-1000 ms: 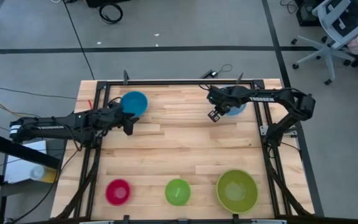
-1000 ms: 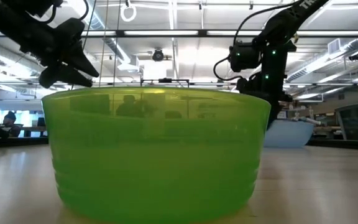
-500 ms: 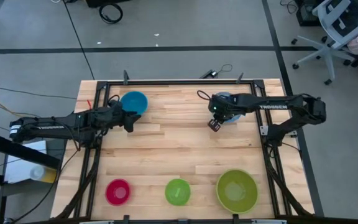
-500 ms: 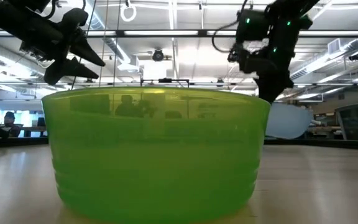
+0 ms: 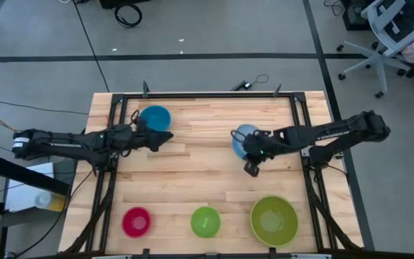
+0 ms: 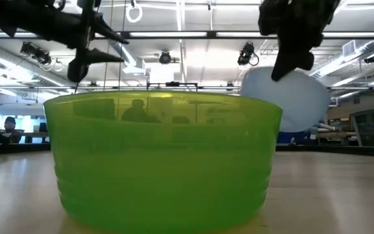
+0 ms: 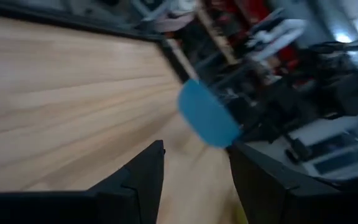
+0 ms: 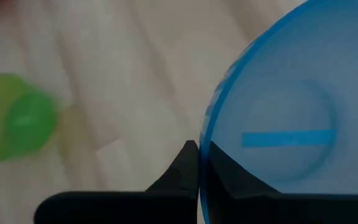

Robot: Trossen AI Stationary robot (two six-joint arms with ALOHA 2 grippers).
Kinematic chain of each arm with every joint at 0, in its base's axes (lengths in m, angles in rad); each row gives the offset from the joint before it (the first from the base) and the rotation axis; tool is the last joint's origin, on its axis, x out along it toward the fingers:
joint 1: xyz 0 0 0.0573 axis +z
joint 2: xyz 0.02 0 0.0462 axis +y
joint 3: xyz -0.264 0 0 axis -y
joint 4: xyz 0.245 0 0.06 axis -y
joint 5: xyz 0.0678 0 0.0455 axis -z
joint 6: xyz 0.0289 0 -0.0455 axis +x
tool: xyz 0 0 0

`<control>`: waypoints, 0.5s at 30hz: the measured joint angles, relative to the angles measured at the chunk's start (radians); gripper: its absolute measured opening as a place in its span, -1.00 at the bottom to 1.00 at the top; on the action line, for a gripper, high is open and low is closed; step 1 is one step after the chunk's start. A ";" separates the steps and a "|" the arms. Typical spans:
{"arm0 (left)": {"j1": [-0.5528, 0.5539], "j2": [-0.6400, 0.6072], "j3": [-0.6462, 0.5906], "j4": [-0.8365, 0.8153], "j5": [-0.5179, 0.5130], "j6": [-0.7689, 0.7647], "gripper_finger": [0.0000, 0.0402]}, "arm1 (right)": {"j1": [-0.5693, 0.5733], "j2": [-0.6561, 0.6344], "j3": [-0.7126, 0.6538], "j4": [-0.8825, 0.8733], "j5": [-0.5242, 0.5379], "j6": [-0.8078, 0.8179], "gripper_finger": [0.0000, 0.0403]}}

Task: Nest bowls inside each other
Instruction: Stack the light blue bowl on top of the light green bowl

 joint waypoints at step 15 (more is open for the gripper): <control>-0.146 0.148 0.000 0.090 0.000 0.057 -0.20 | 0.372 0.211 0.348 -0.367 0.072 0.393 -0.95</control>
